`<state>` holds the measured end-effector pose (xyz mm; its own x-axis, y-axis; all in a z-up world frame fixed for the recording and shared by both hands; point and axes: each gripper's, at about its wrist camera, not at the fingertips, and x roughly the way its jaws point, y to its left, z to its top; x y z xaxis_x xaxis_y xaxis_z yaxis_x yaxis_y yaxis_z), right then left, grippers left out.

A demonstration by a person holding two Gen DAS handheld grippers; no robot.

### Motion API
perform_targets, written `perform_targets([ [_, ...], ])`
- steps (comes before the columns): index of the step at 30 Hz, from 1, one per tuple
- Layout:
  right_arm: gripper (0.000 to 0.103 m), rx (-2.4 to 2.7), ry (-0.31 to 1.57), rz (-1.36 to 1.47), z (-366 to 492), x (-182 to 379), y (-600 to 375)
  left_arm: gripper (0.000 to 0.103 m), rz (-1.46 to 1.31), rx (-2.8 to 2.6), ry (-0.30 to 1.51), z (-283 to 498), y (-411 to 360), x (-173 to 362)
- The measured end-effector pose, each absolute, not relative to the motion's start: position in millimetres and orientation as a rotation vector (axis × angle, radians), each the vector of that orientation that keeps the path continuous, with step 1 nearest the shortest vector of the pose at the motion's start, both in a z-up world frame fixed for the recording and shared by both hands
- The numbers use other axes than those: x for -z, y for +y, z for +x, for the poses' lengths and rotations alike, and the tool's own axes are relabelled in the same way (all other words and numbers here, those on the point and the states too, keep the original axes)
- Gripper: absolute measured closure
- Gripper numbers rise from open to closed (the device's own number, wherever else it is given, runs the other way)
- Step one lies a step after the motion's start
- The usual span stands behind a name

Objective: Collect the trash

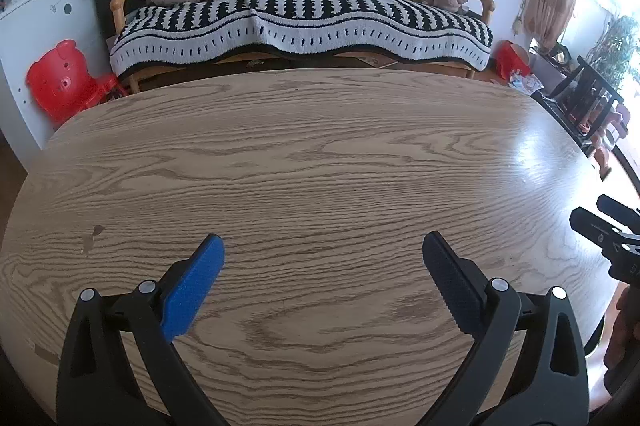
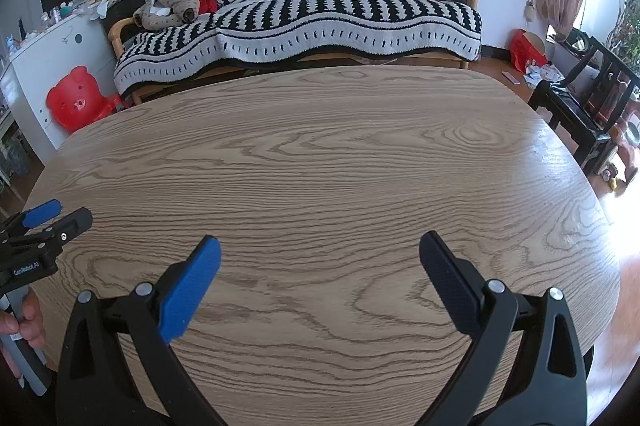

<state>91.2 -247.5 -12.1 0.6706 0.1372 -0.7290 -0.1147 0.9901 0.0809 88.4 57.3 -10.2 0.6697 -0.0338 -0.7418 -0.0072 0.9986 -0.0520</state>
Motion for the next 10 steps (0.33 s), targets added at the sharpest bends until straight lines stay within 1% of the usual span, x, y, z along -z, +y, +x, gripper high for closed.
perform_targets([
  [10,0.007,-0.136,0.847,0.025,105.6,20.4,-255.7,0.007,-0.04,0.001,0.847,98.7,73.3,16.7],
])
